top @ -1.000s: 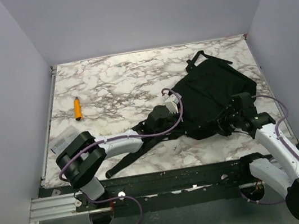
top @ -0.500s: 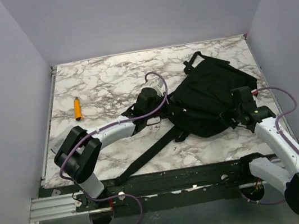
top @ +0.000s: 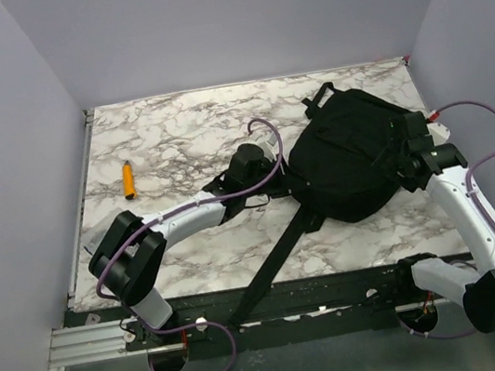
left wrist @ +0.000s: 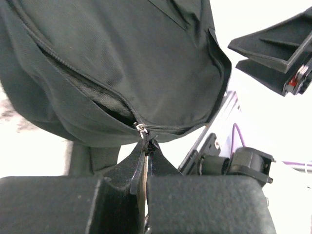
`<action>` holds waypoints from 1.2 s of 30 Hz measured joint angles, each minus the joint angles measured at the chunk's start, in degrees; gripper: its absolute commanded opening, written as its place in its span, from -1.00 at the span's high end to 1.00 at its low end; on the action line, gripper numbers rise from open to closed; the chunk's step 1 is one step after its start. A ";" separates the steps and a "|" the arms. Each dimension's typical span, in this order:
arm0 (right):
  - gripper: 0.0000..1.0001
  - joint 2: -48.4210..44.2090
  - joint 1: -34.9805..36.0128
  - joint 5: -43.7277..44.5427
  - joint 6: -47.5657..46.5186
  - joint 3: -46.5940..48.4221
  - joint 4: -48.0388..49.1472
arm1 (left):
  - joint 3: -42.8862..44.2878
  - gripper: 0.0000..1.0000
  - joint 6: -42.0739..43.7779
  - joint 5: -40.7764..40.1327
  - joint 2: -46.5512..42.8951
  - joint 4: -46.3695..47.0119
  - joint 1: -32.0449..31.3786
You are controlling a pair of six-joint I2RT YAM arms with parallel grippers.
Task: Pack the student bag
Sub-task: Zip the student bag at the center of the board.
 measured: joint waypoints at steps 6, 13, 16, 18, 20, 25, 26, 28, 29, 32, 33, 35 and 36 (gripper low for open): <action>-0.70 -4.37 -0.31 -14.99 0.44 -0.09 -3.54 | 1.75 1.00 -0.81 1.16 0.44 -0.92 -5.42; -0.67 -14.69 -0.26 -29.62 6.38 -3.61 -8.57 | 5.49 1.00 -2.01 3.30 2.78 -1.16 -9.68; -0.65 -16.24 -0.26 -32.00 9.57 -5.77 -8.94 | 6.78 1.00 -2.64 3.48 3.98 -1.25 -10.71; -0.62 -16.17 -0.26 -32.17 11.58 -6.73 -10.54 | 7.54 1.00 -2.93 3.61 4.63 -1.25 -11.43; -0.58 -16.15 -0.26 -31.67 12.46 -6.62 -11.56 | 7.65 1.00 -3.02 3.65 4.74 -1.22 -11.89; -0.07 -17.40 -0.26 -30.32 14.67 -5.42 -13.42 | 7.65 1.00 -3.26 3.63 4.76 -1.22 -12.04; -0.04 -17.55 -0.26 -30.12 15.30 -5.66 -13.20 | 7.67 1.00 -3.52 3.63 4.76 -1.22 -12.07; -0.01 -17.88 -0.26 -29.66 16.68 -6.82 -12.44 | 7.85 1.00 -4.00 3.63 4.76 -1.22 -12.17; -0.01 -17.92 -0.26 -29.29 17.57 -7.56 -11.93 | 7.89 1.00 -4.13 3.63 4.76 -1.20 -12.24; 0.56 -17.86 -0.26 -27.65 20.11 -10.08 -10.12 | 7.89 1.00 -4.31 3.63 4.76 -1.27 -12.50; 0.79 -17.79 -0.26 -26.93 20.70 -10.75 -9.70 | 7.89 1.00 -4.31 3.63 4.76 -1.27 -12.55; 0.99 -17.59 -0.26 -25.18 21.86 -11.78 -8.50 | 7.89 1.00 -4.31 3.61 4.76 -1.27 -12.55; 0.99 -17.35 -0.26 -24.52 22.18 -11.82 -7.89 | 7.89 1.00 -4.31 3.61 4.76 -1.27 -12.55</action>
